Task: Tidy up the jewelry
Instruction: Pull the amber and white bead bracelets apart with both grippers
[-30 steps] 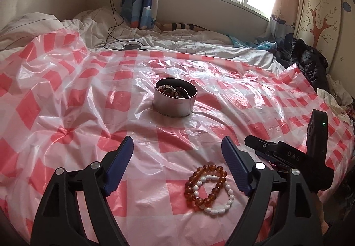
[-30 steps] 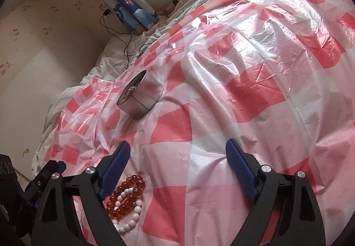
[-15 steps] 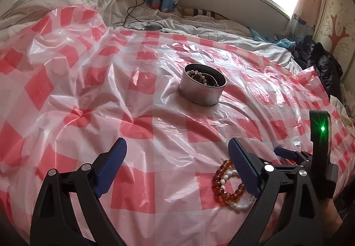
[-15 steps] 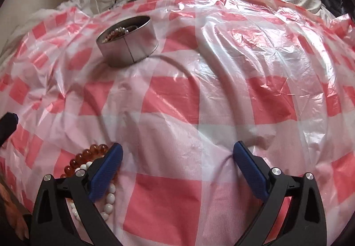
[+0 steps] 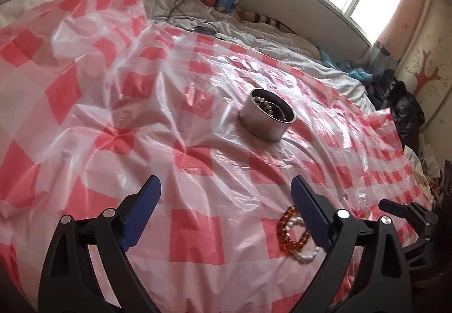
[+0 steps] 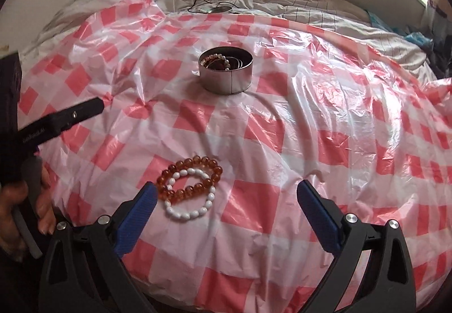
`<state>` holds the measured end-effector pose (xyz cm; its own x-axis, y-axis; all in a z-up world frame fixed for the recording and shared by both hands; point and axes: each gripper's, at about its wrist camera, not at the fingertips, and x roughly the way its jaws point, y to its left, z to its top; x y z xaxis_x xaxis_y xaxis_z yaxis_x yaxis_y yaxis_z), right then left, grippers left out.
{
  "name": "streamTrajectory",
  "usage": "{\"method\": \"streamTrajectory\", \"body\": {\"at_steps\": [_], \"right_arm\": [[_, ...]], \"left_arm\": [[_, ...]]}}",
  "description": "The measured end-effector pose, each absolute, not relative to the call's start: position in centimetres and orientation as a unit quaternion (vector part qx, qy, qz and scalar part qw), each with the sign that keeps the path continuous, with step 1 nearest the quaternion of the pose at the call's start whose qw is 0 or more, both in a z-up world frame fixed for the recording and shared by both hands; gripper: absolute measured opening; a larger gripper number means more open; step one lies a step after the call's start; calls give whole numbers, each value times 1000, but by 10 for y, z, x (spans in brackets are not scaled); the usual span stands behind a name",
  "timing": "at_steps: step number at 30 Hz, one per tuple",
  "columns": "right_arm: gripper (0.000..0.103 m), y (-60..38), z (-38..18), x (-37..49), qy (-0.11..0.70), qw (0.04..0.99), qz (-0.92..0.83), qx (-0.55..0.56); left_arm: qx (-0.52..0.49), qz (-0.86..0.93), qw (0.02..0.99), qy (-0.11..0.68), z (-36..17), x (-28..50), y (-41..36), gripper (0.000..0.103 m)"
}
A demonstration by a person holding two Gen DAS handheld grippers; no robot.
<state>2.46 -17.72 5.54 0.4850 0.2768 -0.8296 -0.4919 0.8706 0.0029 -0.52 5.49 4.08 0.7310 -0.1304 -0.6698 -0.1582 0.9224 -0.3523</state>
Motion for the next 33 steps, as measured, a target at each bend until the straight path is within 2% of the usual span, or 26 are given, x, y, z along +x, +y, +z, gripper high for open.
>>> {"method": "streamTrajectory", "body": {"at_steps": [3, 7, 10, 15, 20, 28, 33], "right_arm": [[95, -181, 34, 20, 439, 858, 217, -157], [95, -189, 10, 34, 426, 870, 202, -143], [95, -185, 1, 44, 423, 872, 205, -133], [95, -173, -21, 42, 424, 860, 209, -193], [95, -189, -22, 51, 437, 866, 177, -166], [95, -186, -23, 44, 412, 876, 140, -205], [96, -191, -24, 47, 411, 880, 115, -207]], "left_arm": [[-116, -42, 916, 383, 42, 2, 15, 89], [-6, -63, 912, 404, 36, 10, -25, 89], [-14, -71, 911, 407, 34, 13, -26, 89], [-55, -79, 909, 406, 28, 24, -15, 89], [3, -67, 904, 423, 12, 35, -32, 89], [111, -71, 893, 430, -7, 42, -70, 89], [126, -11, 883, 452, -18, 50, -52, 89]]}}
